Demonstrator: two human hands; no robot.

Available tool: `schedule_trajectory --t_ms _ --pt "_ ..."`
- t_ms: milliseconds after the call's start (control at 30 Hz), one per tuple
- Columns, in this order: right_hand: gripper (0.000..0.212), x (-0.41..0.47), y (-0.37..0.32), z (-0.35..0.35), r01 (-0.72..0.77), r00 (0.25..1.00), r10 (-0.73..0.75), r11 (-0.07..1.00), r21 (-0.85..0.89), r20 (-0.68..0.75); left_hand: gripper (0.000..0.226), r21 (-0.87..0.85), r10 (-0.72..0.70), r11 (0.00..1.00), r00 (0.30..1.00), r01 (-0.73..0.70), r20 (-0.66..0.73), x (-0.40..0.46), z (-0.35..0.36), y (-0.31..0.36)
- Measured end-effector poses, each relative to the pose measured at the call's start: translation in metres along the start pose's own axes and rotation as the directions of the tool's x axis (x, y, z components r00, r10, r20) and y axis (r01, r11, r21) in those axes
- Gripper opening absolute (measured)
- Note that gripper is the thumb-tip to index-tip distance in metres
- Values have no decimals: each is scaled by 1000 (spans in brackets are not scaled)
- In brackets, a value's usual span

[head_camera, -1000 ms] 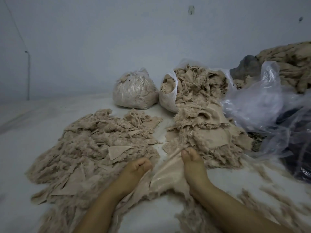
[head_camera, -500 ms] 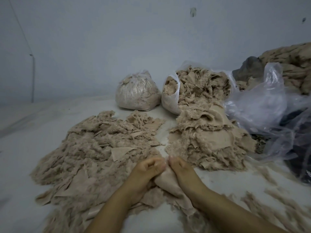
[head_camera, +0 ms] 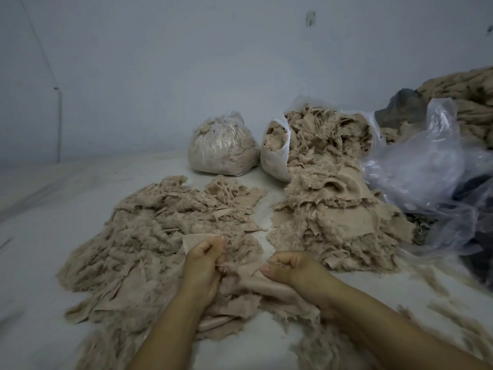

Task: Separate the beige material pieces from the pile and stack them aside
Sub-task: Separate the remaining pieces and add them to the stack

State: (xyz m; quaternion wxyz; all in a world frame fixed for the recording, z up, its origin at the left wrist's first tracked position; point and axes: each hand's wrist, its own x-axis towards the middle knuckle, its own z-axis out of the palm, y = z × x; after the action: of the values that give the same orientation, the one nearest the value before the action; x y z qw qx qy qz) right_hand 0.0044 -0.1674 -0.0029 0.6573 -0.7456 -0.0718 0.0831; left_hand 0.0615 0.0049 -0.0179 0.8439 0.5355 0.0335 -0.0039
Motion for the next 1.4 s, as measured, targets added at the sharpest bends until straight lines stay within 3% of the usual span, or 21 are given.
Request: schedule_trajectory --t_ms 133,233,300,433,500,600,700,900,1000,1133,1233,1333,1400 --pt "17 1 -6 1 13 995 2 990 142 -103 21 117 16 993 997 -24 72 3 -1 -7" --pt "14 3 -16 -10 -9 983 64 953 303 -172 19 158 48 986 999 -44 -22 8 -10 0" --pt "14 2 -24 -21 -65 983 120 937 344 -142 19 166 69 984 997 -63 -32 8 -15 4" --pt "15 7 -19 -16 -112 987 135 965 238 -82 43 160 -12 986 954 -38 298 -8 1 4" --pt "19 9 -12 -3 -73 991 94 978 196 -98 36 164 -95 986 906 28 413 -16 9 -1" --pt "30 13 -6 13 29 988 -11 993 115 -152 29 55 -129 992 930 117 343 -21 16 -6" --pt "34 18 -1 19 89 977 -88 996 -7 -192 15 -5 -100 995 971 104 217 -20 17 -3" --pt "38 21 3 -4 44 913 -91 991 -127 -397 15 -63 -161 985 986 163 32 -14 3 9" --pt "36 16 1 -1 51 950 -67 997 -60 -304 17 -17 -153 988 985 155 79 -17 7 11" --pt "47 18 7 25 -18 999 19 998 58 -25 22 96 -86 993 982 70 166 -22 15 7" --pt "23 22 9 29 39 989 -18 989 141 -147 31 167 -89 984 975 55 206 -21 7 10" --pt "23 27 3 26 181 942 -159 982 48 -295 44 345 -168 938 918 36 361 -25 4 11" --pt "26 28 -5 26 238 899 -238 970 -46 -369 38 411 -218 911 882 30 418 -28 5 6"
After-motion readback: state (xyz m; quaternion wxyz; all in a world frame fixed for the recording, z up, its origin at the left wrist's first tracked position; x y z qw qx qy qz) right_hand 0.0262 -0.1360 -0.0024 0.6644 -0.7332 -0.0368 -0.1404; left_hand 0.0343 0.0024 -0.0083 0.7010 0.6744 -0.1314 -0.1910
